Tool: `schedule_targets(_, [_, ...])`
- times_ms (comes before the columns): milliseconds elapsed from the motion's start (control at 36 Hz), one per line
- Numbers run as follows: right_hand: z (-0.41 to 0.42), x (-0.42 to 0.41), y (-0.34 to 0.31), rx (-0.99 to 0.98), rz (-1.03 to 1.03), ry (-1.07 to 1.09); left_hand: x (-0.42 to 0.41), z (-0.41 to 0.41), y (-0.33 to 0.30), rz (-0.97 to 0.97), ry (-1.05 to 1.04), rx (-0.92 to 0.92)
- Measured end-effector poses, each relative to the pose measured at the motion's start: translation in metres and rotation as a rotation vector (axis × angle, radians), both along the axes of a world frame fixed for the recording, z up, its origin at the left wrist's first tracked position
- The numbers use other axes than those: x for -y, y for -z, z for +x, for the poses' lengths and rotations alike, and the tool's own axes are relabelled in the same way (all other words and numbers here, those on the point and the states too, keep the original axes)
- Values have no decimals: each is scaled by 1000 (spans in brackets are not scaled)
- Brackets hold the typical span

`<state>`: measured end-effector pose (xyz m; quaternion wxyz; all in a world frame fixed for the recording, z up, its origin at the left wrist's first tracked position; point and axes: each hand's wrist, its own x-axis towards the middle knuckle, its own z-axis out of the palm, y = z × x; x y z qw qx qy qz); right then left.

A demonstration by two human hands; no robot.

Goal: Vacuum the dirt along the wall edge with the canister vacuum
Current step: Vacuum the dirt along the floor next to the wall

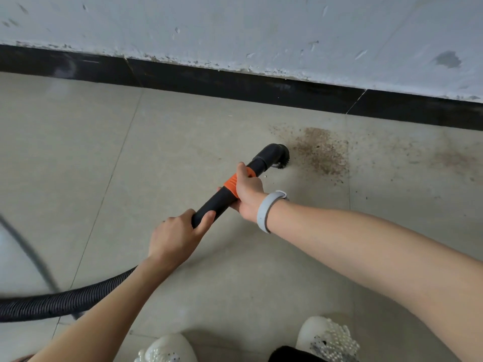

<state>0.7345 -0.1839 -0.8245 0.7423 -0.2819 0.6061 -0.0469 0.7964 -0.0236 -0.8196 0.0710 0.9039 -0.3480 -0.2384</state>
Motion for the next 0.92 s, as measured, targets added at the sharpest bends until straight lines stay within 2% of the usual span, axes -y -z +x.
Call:
schedule_targets(194, [8, -24, -6, 35, 37, -27, -27, 3, -4, -15, -66, 38])
schedule_targets(361, [54, -46, -20, 130, 35, -142, -54, 21, -6, -36, -213, 146])
schedule_targets(611, [128, -87, -29, 142, 6, -378, -97, 56, -3, -50, -437, 214])
schedule_targets(694, [141, -97, -26, 110, -20, -438, -107, 69, 1, -25, -453, 185])
schedule_targets(917, [140, -104, -19, 77, -37, -422, -113, 79, 3, -3, -398, 97])
